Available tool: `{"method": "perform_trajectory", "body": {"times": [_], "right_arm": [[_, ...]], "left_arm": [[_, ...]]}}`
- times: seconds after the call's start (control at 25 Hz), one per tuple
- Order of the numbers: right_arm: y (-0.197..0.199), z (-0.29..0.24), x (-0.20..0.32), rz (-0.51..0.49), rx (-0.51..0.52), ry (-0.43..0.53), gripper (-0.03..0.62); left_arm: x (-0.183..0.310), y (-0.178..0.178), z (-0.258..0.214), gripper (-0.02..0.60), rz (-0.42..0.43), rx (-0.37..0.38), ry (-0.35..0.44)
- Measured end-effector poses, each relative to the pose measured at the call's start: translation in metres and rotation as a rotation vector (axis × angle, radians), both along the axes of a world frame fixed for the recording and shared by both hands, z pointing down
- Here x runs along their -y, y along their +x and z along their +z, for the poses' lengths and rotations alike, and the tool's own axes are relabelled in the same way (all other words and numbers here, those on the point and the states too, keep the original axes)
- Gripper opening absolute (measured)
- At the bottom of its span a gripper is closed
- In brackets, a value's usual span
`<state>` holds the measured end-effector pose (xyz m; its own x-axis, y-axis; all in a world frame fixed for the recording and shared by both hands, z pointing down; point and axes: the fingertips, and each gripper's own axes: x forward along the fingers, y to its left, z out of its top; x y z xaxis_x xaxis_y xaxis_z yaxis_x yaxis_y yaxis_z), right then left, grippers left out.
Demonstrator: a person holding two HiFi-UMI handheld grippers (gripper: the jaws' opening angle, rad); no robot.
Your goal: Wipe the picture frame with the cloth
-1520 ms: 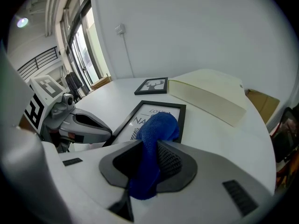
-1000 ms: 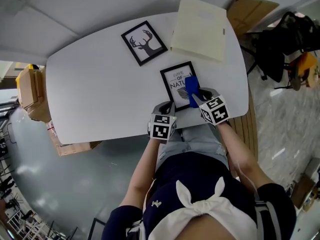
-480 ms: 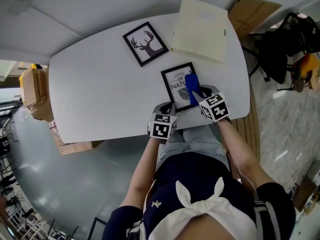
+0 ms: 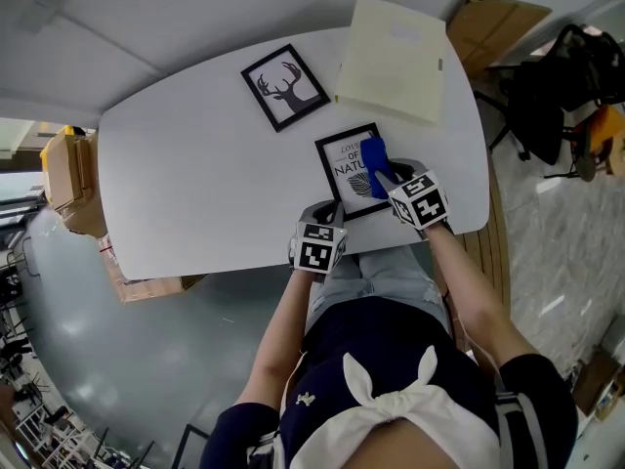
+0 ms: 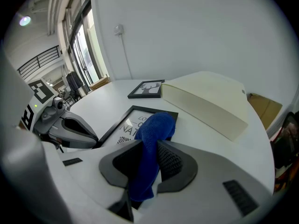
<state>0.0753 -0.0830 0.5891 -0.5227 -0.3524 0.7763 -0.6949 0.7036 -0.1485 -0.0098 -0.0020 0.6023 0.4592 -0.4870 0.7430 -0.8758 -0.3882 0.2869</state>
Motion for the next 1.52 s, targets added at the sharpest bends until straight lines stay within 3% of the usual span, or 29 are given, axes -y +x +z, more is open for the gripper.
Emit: {"method": "perform_trajectory", "body": {"times": [0.8,1.52], "right_arm": [[-0.004,0.004,0.004,0.025,0.037,-0.044,0.083],[-0.037,0.003,-0.004,-0.018,0.058,-0.066,0.083]], "left_arm": [[0.001,0.0,0.001,0.0,0.015,-0.004,-0.018],[0.0,0.001,0.0,0.001,0.021,-0.021,-0.028]]}}
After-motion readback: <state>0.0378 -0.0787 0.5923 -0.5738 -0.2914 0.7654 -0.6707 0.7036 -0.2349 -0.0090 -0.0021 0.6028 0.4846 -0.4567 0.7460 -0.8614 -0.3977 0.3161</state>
